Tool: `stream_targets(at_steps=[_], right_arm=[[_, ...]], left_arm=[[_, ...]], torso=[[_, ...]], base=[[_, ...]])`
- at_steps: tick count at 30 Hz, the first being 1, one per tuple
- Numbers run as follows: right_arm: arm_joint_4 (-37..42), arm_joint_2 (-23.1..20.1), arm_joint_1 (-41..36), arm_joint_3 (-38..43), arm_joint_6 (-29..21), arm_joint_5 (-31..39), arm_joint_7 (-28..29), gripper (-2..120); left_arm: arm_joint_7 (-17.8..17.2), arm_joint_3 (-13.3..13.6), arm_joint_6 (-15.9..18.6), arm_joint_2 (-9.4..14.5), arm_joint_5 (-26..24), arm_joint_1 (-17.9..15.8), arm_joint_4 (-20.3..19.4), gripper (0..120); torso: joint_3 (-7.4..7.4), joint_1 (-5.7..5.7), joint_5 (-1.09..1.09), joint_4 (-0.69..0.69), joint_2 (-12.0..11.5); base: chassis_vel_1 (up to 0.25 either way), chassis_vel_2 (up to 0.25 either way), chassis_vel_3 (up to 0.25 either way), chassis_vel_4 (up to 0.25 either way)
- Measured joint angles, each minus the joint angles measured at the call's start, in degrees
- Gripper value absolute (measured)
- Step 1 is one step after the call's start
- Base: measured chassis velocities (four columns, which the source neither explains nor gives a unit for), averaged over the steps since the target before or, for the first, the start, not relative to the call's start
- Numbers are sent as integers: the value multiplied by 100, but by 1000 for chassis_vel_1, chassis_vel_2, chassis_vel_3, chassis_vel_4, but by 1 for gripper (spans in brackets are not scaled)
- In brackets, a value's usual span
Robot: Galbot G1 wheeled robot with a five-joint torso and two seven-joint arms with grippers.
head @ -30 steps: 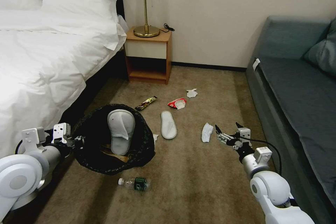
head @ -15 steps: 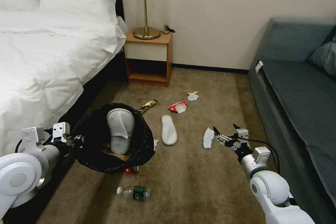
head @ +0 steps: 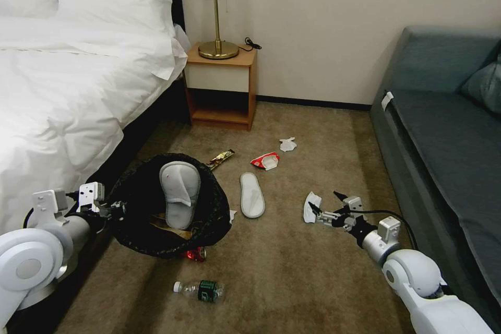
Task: Pick up the trash bin, then pick up the garbage on the floor and place it into the trash bin.
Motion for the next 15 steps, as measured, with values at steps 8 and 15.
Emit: stream_targets(at_steps=[8,15], right_arm=[[-169,-16,51,-83,42,-73,-247,100],[-485,-100,156,-88,151,-125,-964,100]], left_arm=[[49,-2,0,-7,19,-8,9,0],[97,16,0,-22,65,-15,15,0]], torso=[[0,0,0,0,0],[0,0,-1,0,0]], base=[[14,17,17,21],[70,68,64,71]])
